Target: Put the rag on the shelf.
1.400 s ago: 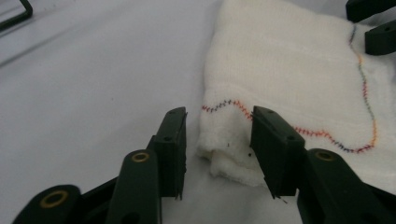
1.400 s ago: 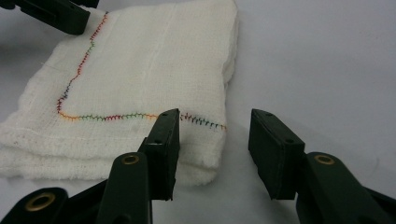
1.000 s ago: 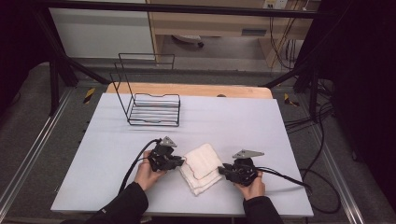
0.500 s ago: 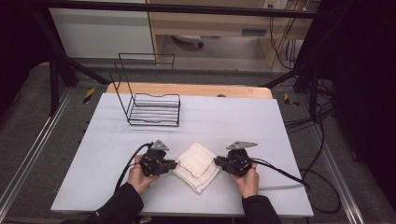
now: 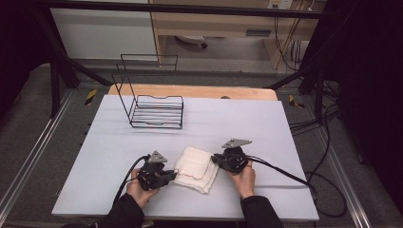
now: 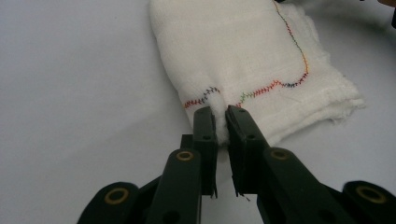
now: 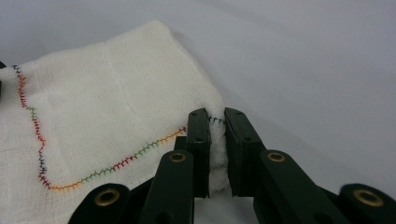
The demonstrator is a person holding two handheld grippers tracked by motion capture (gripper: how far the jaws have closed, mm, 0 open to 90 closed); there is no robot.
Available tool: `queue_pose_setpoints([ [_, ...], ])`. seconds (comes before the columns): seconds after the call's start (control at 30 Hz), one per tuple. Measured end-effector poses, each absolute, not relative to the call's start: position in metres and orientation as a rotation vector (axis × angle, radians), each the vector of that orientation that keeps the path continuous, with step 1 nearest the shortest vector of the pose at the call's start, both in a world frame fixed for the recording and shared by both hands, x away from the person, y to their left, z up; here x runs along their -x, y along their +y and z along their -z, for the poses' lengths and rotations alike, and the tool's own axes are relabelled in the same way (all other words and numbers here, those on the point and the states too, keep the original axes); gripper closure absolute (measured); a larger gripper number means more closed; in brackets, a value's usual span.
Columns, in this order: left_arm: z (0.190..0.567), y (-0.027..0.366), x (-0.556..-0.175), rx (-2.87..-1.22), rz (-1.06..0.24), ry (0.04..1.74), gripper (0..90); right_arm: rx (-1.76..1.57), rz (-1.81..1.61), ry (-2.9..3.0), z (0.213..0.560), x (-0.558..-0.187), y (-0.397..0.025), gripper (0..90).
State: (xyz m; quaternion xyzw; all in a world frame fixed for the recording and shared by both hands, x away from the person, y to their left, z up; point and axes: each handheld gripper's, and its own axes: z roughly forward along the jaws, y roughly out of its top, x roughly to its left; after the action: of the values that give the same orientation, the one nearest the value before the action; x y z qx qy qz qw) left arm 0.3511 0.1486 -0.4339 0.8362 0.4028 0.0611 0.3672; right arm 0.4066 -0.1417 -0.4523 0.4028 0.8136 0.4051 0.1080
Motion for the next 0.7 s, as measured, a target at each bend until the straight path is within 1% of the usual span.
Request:
queue_pose_setpoints([
  [0.03, 0.434, 0.149, -0.351, -2.148, -0.159, 1.034, 80.7, -1.177, -1.189, 2.393, 0.452, -0.407, -0.142, 79.6],
  [0.1, 0.432, 0.151, -0.353, -2.142, -0.160, 1.020, 76.2, -1.164, -1.205, 2.370, 0.450, -0.404, -0.143, 73.0],
  [0.17, 0.430, 0.152, -0.354, -2.144, -0.172, 1.009, 69.3, -1.137, -1.223, 2.358, 0.444, -0.402, -0.146, 67.3],
  [0.23, 0.424, 0.154, -0.360, -2.140, -0.210, 0.980, 62.8, -1.132, -1.243, 2.342, 0.437, -0.399, -0.150, 58.7],
  [0.27, 0.424, 0.154, -0.360, -2.140, -0.210, 0.980, 59.4, -1.132, -1.243, 2.342, 0.437, -0.399, -0.150, 58.7],
  [0.3, 0.421, 0.154, -0.363, -2.145, -0.229, 0.970, 56.6, -1.134, -1.256, 2.317, 0.431, -0.396, -0.155, 49.4],
  [0.4, 0.416, 0.154, -0.374, -2.147, -0.270, 0.960, 46.7, -1.161, -1.307, 2.275, 0.427, -0.391, -0.166, 34.4],
  [0.47, 0.414, 0.152, -0.382, -2.149, -0.274, 0.963, 41.0, -1.189, -1.321, 2.264, 0.427, -0.387, -0.175, 27.4],
  [0.5, 0.413, 0.151, -0.387, -2.143, -0.268, 0.967, 41.0, -1.189, -1.321, 2.264, 0.427, -0.387, -0.175, 27.4],
  [0.53, 0.413, 0.150, -0.392, -2.141, -0.268, 0.966, 36.7, -1.207, -1.315, 2.258, 0.430, -0.383, -0.183, 23.6],
  [0.6, 0.412, 0.147, -0.401, -2.138, -0.260, 0.979, 31.4, -1.226, -1.303, 2.251, 0.433, -0.380, -0.191, 17.4],
  [0.63, 0.412, 0.145, -0.405, -2.135, -0.260, 0.984, 31.4, -1.226, -1.303, 2.251, 0.433, -0.380, -0.191, 17.4],
  [0.67, 0.413, 0.143, -0.410, -2.140, -0.268, 0.983, 27.4, -1.236, -1.307, 2.256, 0.436, -0.377, -0.197, 13.1],
  [0.7, 0.413, 0.141, -0.413, -2.136, -0.269, 0.985, 27.4, -1.236, -1.307, 2.256, 0.436, -0.377, -0.197, 13.1],
])
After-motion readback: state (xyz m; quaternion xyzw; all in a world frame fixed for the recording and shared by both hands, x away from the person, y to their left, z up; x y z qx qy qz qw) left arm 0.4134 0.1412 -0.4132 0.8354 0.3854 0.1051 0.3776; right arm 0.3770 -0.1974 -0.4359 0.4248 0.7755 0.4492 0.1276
